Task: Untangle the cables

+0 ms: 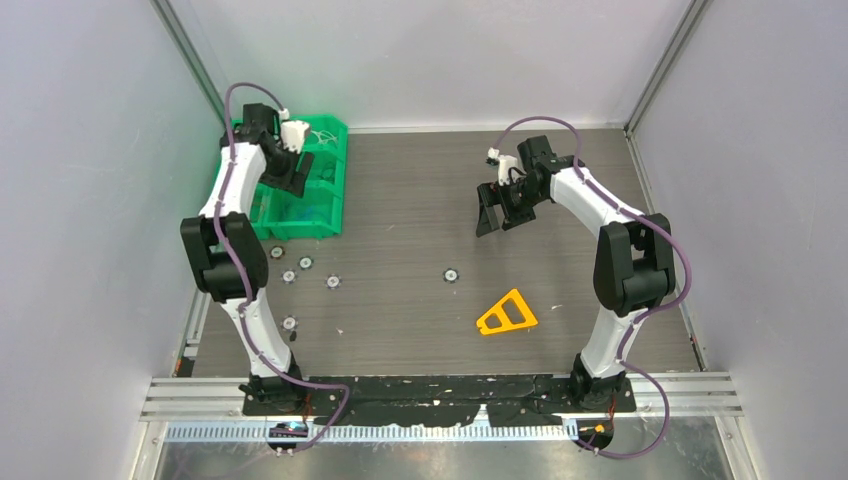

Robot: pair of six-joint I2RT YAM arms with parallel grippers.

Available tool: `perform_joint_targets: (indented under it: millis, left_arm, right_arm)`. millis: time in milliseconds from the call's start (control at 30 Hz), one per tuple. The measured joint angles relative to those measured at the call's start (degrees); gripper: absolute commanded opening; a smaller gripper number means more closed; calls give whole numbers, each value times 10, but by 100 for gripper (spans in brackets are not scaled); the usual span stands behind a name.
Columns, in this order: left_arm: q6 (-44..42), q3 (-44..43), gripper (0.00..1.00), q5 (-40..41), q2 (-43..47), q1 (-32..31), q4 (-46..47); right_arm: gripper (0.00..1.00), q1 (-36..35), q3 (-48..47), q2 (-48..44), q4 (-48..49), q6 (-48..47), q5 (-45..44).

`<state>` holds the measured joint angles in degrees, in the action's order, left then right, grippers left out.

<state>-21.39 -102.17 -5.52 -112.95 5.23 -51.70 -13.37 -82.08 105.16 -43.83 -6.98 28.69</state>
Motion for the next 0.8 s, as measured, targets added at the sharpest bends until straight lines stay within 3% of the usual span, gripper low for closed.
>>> perform_joint_targets:
  millis: [67, 100, 433, 800]
  left_arm:
    - [-2, -17, 98, -15, 0, 0, -5]
    - [-4, -26, 99, -26, 2, 1, -4]
    - [23, -29, 99, -94, 85, 12, 3]
    - [65, -41, 100, -181, 181, 21, -55]
  right_arm:
    - [88, 0, 0, 0, 0, 0, 0]
    - [88, 0, 0, 0, 0, 0, 0]
    - [90, 13, -28, -6, -29, -37, -5]
    - [100, 151, -19, -134, -81, -114, -24]
